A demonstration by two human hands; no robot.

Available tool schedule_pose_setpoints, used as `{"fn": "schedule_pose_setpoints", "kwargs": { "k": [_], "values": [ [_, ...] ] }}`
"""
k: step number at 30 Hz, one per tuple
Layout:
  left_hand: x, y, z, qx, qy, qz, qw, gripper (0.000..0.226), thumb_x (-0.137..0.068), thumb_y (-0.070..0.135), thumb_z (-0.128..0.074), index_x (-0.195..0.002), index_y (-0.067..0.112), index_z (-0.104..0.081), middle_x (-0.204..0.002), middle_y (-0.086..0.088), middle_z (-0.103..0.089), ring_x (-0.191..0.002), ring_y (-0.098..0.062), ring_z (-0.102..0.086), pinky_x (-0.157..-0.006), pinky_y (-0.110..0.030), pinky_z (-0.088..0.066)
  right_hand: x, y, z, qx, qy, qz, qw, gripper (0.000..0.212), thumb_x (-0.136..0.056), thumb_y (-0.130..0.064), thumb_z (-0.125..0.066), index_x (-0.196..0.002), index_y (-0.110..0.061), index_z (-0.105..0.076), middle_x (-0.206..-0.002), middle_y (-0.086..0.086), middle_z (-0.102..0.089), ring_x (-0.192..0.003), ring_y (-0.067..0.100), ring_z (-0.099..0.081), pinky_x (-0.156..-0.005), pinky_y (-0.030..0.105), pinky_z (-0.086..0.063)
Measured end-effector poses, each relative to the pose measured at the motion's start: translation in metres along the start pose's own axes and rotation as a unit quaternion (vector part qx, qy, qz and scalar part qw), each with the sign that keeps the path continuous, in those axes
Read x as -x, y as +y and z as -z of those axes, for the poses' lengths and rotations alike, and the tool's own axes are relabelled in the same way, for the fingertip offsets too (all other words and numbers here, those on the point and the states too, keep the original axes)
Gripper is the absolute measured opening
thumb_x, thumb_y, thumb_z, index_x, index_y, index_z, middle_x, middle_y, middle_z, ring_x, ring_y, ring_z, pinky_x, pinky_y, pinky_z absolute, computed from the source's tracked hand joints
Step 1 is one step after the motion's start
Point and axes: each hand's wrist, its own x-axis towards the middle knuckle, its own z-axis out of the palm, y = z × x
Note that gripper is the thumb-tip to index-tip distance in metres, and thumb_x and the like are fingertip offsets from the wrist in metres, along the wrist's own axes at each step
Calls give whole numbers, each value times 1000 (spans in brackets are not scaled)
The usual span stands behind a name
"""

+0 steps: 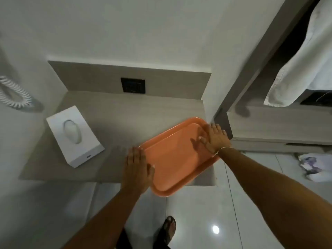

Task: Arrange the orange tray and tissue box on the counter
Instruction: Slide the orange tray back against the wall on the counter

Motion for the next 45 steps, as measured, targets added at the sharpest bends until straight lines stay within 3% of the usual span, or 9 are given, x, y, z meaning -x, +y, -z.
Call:
{"fn": "schedule_pose_setpoints", "kwargs": {
  "k": [10,16,21,26,32,36,40,45],
  "values": [
    [24,13,-42,1,-96,124,988,80,-94,55,-29,-150,2,-7,-158,-30,-14,-147,-41,-15,-120,-50,-18,-16,10,-35,-32,-40,-43,998,89,-92,-67,-37,-156,-16,-4,-166,10,-5,-151,35,-7,-119,63,-13],
    [19,10,-42,14,-96,121,988,79,-96,53,-29,-149,-1,-9,-158,-26,-19,-147,-37,-18,-119,-47,-20,-24,11,-34,-59,-21,-59,996,77,-92,-60,-44,-150,-17,-19,-161,10,-22,-137,43,-34,-107,66,-34],
    [15,-2,-34,17,-69,105,992,76,-95,51,-31,-149,-1,-16,-157,-25,-25,-146,-36,-22,-120,-46,-21,-26,12,-29,-142,13,-59,988,51,-90,-50,-53,-134,-25,-40,-137,7,-55,-124,40,-48,-102,65,-39],
    [-8,-26,-10,37,-41,79,995,77,-94,52,-30,-149,1,-18,-157,-24,-25,-147,-35,-22,-121,-46,-16,-28,-3,-17,-188,44,-59,979,34,-90,-41,-54,-120,-27,-49,-118,6,-64,-114,37,-54,-96,60,-45],
    [-83,-86,49,-12,-48,36,998,94,-79,62,2,-151,3,-12,-160,-21,-18,-149,-29,-16,-123,-40,-6,-55,-55,-1,-273,63,-81,957,26,-90,-40,-54,-113,-29,-52,-101,6,-68,-95,34,-63,-86,54,-54],
    [-137,-136,83,-19,-35,-6,999,79,-92,58,-14,-151,6,-18,-159,-17,-27,-147,-28,-23,-123,-41,-9,-80,-97,6,-328,73,-120,934,20,-87,-39,-55,-106,-32,-56,-98,3,-69,-89,31,-63,-81,45,-52],
    [-196,-184,104,-39,-72,-46,996,80,-92,61,-17,-152,8,-15,-159,-17,-27,-147,-29,-25,-122,-44,-13,-107,-133,9,-361,91,-162,914,17,-80,-38,-56,-97,-35,-58,-94,4,-69,-83,30,-60,-78,40,-48],
    [-252,-221,109,-46,-123,-74,988,80,-91,62,-27,-152,11,-14,-160,-15,-26,-148,-31,-22,-122,-47,-14,-134,-163,0,-385,101,-200,895,23,-84,-36,-57,-106,-32,-62,-103,9,-71,-91,35,-61,-84,46,-50]
  ]
}}
